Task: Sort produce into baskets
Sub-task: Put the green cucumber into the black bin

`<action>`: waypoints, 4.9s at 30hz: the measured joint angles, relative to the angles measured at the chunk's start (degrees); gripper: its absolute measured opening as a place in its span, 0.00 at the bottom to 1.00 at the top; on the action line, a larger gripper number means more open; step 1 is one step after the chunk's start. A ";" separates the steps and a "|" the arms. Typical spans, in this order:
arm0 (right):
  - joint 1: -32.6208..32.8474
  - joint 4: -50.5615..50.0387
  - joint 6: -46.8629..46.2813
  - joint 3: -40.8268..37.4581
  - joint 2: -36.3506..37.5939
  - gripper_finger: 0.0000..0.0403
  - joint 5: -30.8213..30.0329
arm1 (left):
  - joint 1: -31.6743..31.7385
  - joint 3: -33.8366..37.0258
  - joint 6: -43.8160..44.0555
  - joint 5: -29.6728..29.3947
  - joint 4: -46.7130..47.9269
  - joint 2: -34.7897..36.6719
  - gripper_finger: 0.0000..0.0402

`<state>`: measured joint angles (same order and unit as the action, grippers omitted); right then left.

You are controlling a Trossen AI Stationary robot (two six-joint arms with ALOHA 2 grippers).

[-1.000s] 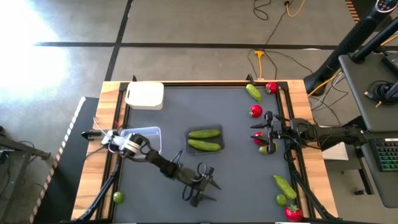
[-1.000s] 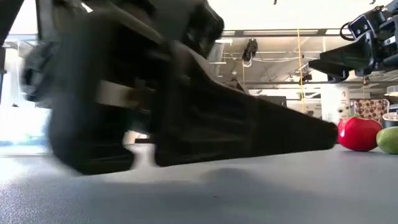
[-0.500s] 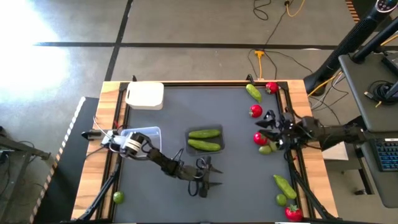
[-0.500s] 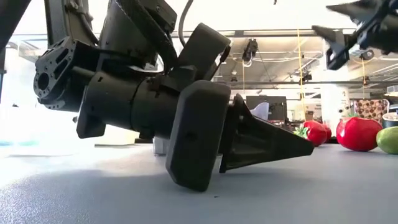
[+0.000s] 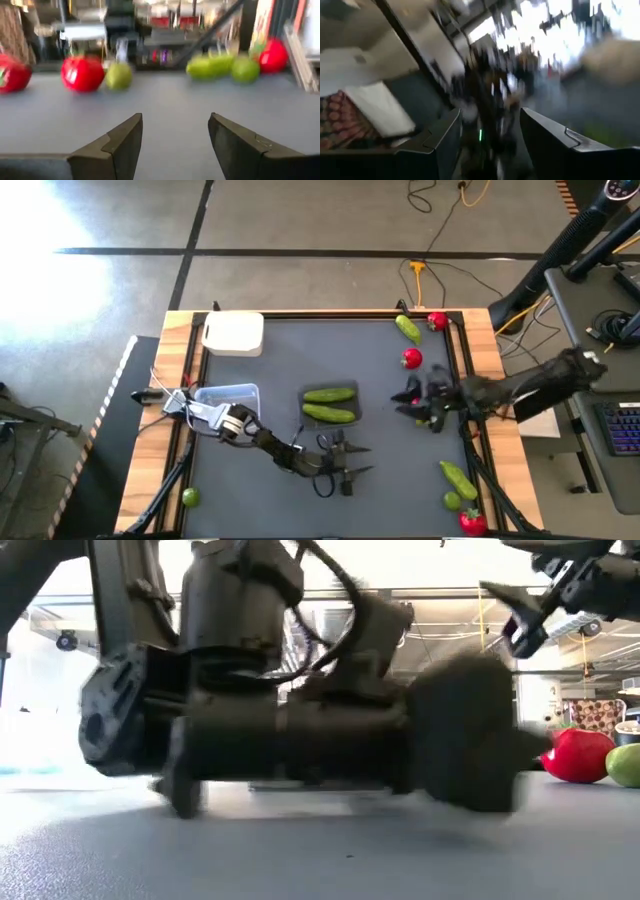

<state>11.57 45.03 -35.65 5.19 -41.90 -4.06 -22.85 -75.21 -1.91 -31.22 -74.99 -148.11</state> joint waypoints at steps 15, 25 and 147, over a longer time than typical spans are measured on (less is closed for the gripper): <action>16.96 -88.25 -46.08 48.22 -28.15 0.49 4.21 | -0.90 -3.20 -4.88 -5.20 1.52 -2.43 0.52; 29.13 -119.52 -57.57 66.75 -46.86 0.49 20.63 | -0.72 -3.14 -0.73 3.73 1.52 -2.43 0.52; -9.82 -82.66 9.76 75.37 -50.15 0.74 -22.00 | -0.35 -5.92 1.83 6.84 11.94 -2.45 0.52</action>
<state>1.75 -37.62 -25.89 80.57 -92.06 -26.07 -23.20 -81.12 -0.08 -24.38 -63.05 -150.56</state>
